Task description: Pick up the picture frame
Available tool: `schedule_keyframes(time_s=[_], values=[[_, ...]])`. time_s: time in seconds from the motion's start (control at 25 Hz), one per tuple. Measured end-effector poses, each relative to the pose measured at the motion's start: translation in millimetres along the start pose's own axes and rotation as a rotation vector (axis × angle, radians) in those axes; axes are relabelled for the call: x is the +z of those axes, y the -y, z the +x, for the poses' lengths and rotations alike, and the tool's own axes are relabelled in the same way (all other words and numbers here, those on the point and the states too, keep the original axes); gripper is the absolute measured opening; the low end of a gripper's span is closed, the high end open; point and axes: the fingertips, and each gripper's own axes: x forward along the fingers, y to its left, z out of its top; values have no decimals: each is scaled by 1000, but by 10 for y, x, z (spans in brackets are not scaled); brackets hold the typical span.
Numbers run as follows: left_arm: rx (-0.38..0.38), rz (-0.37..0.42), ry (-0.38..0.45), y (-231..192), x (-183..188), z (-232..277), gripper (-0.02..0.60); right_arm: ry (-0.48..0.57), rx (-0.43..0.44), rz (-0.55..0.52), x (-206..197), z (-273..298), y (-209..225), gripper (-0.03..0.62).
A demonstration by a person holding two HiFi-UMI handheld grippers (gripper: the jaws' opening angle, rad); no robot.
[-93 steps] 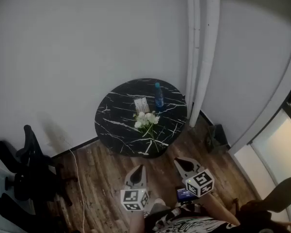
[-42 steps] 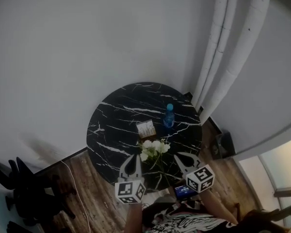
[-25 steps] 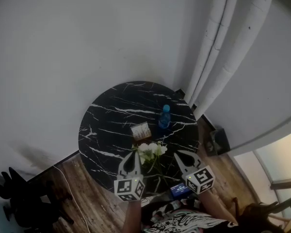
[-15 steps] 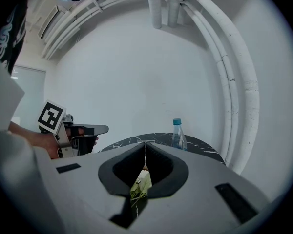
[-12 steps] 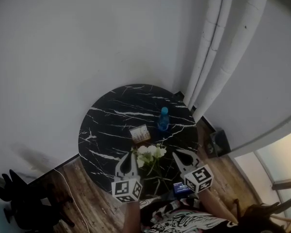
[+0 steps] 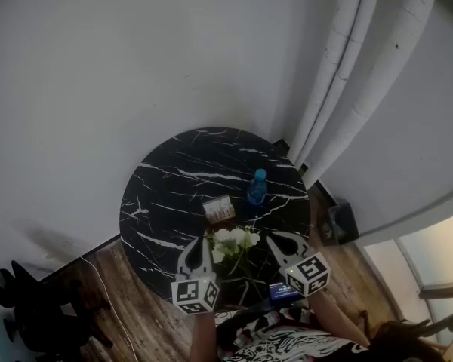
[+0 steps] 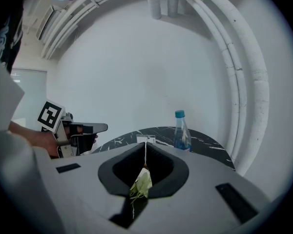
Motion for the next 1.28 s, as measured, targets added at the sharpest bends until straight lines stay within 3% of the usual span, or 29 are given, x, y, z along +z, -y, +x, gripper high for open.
schedule_keyframes(time_s=[0.92, 1.08, 1.28], values=[[21, -84, -176, -620, -695, 783, 15, -242, 142, -53, -563, 984, 371, 21], [8, -41, -215, -712, -806, 870, 19, -271, 176, -71, -648, 1153, 373, 21], [-31, -12, -253, -738, -950, 972, 99, -301, 220, -70, -715, 1327, 310, 22]])
